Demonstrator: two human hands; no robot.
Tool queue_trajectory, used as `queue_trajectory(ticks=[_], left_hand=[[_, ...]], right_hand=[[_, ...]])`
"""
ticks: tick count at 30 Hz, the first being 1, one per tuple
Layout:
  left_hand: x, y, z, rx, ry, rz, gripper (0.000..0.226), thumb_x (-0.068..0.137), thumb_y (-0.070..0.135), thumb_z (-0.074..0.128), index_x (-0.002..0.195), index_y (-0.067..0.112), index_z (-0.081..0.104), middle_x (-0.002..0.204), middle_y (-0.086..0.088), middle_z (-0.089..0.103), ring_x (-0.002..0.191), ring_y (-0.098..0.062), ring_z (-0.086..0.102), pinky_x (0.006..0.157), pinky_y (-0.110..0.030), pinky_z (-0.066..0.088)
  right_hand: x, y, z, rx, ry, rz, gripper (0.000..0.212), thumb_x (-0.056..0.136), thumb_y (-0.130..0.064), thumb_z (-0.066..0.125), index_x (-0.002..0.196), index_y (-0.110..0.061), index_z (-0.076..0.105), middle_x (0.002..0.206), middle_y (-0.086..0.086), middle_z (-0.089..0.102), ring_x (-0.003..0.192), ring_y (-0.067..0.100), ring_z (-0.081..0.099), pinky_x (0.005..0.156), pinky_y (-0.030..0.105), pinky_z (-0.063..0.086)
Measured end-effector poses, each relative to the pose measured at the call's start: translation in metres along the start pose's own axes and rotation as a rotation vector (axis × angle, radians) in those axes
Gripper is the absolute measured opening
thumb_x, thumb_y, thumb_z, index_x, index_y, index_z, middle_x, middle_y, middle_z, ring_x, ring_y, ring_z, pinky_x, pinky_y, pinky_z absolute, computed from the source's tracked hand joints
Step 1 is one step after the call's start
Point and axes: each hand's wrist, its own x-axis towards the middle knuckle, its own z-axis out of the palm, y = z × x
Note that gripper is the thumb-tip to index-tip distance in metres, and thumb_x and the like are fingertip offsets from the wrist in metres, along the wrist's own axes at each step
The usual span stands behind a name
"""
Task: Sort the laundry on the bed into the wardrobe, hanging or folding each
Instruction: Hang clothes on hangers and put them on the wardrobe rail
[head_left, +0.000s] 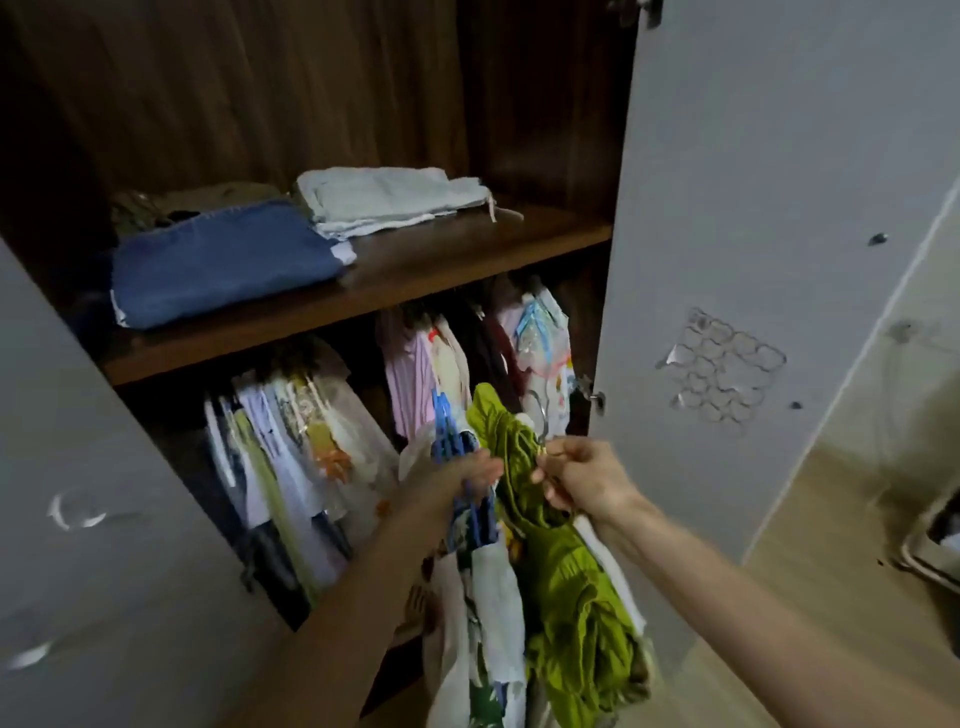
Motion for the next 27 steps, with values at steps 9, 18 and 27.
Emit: queue_trajectory(ticks=[9,18,27], left_hand=[[0.062,0.020,-0.005,-0.260,0.233,0.058,0.028,0.090,0.007,0.062,0.112,-0.009,0.062,0.105,-0.017,0.071,0.086,-0.020,0.072,0.079,-0.030,0.057],[0.115,0.035,-0.028,-0.270,0.357,-0.036,0.022,0.087,0.014,0.068,0.098,-0.004,0.066,0.076,-0.016,0.072,0.068,-0.020,0.072,0.047,-0.021,0.052],[0.175,0.040,-0.043,-0.175,0.351,-0.053,0.019,0.091,-0.006,0.053,0.074,0.000,0.058,0.046,-0.003,0.051,0.039,-0.011,0.044,0.038,-0.019,0.030]], right_hand=[[0.085,-0.015,0.024,0.077,-0.367,0.016,0.020,0.094,0.008,0.049,0.079,0.001,0.061,0.063,0.016,0.053,0.029,0.009,0.036,0.033,0.015,0.025],[0.139,-0.004,0.059,0.018,-0.491,-0.028,0.019,0.096,0.006,0.047,0.094,0.008,0.065,0.090,0.049,0.050,0.029,0.008,0.033,0.033,0.016,0.026],[0.183,0.013,0.090,0.070,-0.417,0.003,0.011,0.094,0.007,0.049,0.084,0.004,0.052,0.085,0.036,0.059,0.029,0.007,0.036,0.033,0.015,0.027]])
